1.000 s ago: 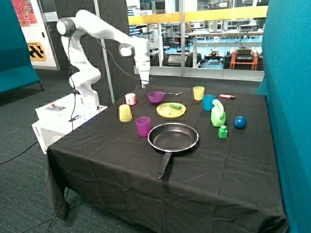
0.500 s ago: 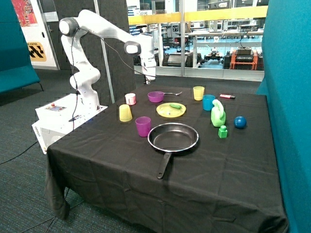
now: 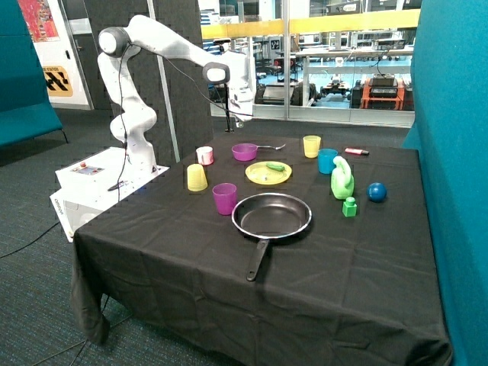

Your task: Roll the dices in the bowl

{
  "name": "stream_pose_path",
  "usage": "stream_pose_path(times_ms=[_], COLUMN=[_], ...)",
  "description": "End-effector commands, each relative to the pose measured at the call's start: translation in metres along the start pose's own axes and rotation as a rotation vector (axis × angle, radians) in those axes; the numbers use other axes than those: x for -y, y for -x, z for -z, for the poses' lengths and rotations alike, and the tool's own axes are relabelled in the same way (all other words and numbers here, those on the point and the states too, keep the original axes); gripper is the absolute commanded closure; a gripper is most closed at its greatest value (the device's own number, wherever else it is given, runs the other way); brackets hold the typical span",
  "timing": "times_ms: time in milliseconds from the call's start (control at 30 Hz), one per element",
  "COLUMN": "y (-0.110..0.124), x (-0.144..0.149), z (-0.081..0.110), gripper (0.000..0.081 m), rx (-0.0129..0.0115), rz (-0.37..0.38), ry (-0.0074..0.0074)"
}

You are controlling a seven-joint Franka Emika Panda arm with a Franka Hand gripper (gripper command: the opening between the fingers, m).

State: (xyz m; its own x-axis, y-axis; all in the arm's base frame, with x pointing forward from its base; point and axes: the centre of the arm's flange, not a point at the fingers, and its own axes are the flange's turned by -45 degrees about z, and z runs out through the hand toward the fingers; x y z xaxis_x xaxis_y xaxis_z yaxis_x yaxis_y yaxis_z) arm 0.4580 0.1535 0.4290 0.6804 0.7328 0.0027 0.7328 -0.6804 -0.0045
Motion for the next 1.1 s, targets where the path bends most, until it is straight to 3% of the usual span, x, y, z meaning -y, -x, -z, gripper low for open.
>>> stream_pose_path(times_ms=[0,433,1000,1067], y=[-0.03,-0.05,-0.051,-0.051], x=[0.008,0.036,0.033,0.031], z=[0.0,-0.001,-0.011,-0.011], gripper=[0.0808,0.0808,0.0808,0.072], rx=[0.0026,0.0027,0.0026,0.0026], rz=[-0.043,0.0,-0.025,-0.027], ry=[0.0046,0.0045,0.0046,0.0046])
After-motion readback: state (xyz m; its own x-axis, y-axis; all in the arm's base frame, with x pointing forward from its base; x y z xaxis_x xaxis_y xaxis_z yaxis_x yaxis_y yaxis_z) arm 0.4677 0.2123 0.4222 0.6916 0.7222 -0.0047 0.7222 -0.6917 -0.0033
